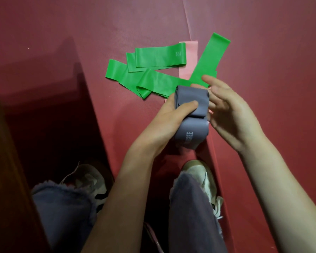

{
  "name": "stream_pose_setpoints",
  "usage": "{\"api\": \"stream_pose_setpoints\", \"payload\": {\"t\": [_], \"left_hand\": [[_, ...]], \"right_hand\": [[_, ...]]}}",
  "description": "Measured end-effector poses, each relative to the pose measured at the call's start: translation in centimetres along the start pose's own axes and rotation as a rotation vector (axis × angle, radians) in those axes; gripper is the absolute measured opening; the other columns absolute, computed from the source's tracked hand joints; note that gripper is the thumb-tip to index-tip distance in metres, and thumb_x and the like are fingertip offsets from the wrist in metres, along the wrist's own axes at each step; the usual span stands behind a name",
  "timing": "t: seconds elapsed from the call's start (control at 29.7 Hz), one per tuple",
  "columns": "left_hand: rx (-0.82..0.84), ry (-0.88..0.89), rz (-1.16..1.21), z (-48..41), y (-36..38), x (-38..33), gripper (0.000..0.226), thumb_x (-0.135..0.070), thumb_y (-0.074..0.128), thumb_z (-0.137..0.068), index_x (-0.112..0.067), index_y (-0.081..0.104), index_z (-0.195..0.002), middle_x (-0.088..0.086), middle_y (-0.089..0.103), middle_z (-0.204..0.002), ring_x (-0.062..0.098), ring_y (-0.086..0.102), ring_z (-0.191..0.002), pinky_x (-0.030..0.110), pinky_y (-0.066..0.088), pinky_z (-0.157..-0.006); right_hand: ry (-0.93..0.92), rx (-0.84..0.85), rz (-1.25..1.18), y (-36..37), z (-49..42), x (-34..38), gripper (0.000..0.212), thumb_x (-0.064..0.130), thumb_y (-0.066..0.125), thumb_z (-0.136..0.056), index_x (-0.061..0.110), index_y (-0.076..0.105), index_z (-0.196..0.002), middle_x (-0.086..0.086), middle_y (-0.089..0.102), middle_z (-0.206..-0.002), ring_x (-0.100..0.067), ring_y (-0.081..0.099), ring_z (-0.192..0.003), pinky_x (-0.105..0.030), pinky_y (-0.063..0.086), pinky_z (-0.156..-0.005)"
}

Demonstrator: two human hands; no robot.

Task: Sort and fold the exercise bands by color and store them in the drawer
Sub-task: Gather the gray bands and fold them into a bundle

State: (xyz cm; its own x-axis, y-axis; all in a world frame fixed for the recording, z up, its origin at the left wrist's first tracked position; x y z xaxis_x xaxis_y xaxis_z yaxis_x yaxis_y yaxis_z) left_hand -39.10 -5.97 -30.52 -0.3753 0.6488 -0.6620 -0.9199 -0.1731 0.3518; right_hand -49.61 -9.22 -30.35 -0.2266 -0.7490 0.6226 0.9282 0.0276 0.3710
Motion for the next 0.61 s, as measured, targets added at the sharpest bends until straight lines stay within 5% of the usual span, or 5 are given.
{"api": "stream_pose_setpoints", "payload": {"t": [0.2,0.34,0.5,0.61], "left_hand": [[-0.066,-0.025,0.036,0.2,0.0,-0.4,0.027,-0.023,0.053,-0.067,-0.021,0.055,-0.094,0.003,0.062,-0.090,0.015,0.060,-0.082,0.034,0.047,-0.082],[-0.133,-0.011,0.012,0.0,0.3,-1.2,0.043,-0.025,0.055,-0.064,-0.018,0.052,-0.106,0.001,0.062,-0.088,0.010,0.062,-0.073,0.032,0.051,-0.077],[-0.149,0.003,0.048,0.0,0.1,-2.0,0.066,-0.051,0.064,-0.060,-0.015,0.057,-0.115,0.010,0.067,-0.111,0.024,0.064,-0.102,0.047,0.046,-0.098],[-0.050,0.008,0.023,0.4,0.0,-1.9,0.052,-0.052,0.058,-0.071,-0.018,0.062,-0.109,0.011,0.066,-0.115,0.027,0.062,-0.108,0.046,0.045,-0.100]], "right_hand": [[0.087,0.104,0.381,-0.5,0.2,-0.3,0.024,0.033,0.058,-0.072,0.016,0.069,-0.085,0.003,0.071,-0.081,-0.022,0.060,-0.087,-0.041,0.044,-0.077],[-0.051,0.069,0.410,-0.4,-0.3,1.3,0.019,0.028,0.060,-0.070,0.017,0.069,-0.083,0.005,0.070,-0.077,-0.016,0.061,-0.084,-0.031,0.049,-0.068],[-0.131,0.095,0.369,0.9,-0.8,2.4,0.019,0.025,0.075,-0.065,0.016,0.070,-0.081,0.006,0.071,-0.073,-0.016,0.062,-0.080,-0.034,0.051,-0.073],[-0.165,0.101,0.219,1.6,-1.1,3.3,0.030,0.033,0.065,-0.063,0.012,0.065,-0.084,0.007,0.072,-0.069,-0.008,0.066,-0.068,-0.025,0.056,-0.063]]}}
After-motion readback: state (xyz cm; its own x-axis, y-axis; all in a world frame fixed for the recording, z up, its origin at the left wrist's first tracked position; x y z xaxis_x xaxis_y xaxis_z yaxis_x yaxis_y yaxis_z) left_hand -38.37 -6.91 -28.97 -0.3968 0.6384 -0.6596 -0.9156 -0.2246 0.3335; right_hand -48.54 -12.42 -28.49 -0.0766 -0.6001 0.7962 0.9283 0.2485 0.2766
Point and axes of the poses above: each hand's wrist, its own z-axis away from the middle knuckle, its own y-axis out of the palm, x = y × z, the point moved 4 cm from there along -z, towards the middle knuckle
